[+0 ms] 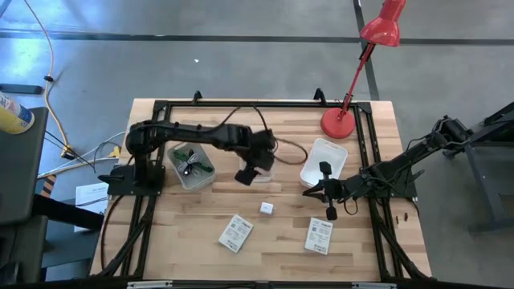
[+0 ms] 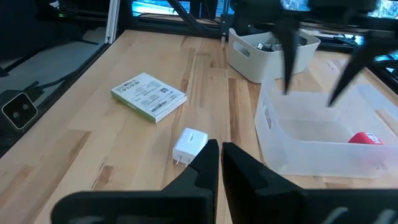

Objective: Pick and place items into bin
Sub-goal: Put the white charger adapter into the transparent bin

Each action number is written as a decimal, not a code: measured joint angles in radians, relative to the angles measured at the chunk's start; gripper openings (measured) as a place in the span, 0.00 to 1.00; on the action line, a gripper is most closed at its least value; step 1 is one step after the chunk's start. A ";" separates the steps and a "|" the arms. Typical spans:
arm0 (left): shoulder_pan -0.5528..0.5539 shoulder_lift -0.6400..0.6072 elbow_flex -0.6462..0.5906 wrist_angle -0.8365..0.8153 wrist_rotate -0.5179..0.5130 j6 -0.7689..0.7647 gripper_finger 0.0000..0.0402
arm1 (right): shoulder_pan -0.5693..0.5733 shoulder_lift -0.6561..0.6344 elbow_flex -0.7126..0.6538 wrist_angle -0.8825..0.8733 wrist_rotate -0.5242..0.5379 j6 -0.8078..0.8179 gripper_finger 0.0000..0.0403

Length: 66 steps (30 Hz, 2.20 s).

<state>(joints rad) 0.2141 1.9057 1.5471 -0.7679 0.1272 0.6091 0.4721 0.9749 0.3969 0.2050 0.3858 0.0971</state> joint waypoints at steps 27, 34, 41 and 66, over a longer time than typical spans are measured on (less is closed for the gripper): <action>-0.384 0.013 0.043 0.091 -0.355 -0.212 0.58 | 0.000 0.001 0.000 -0.055 0.002 0.034 0.03; -0.393 0.052 0.042 0.088 -0.407 -0.342 0.58 | 0.000 0.001 0.000 -0.060 -0.009 0.034 0.03; -0.393 0.144 0.041 0.094 -0.338 -0.388 0.58 | 0.000 0.001 -0.022 -0.062 -0.021 0.035 0.03; -0.390 0.266 0.045 0.181 -0.305 -0.406 0.58 | 0.000 0.001 -0.037 -0.062 -0.003 0.062 0.03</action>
<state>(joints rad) -0.1761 2.1718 1.5925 -0.5866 -0.1782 0.2035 0.4721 0.9760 0.3595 0.1434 0.3828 0.1589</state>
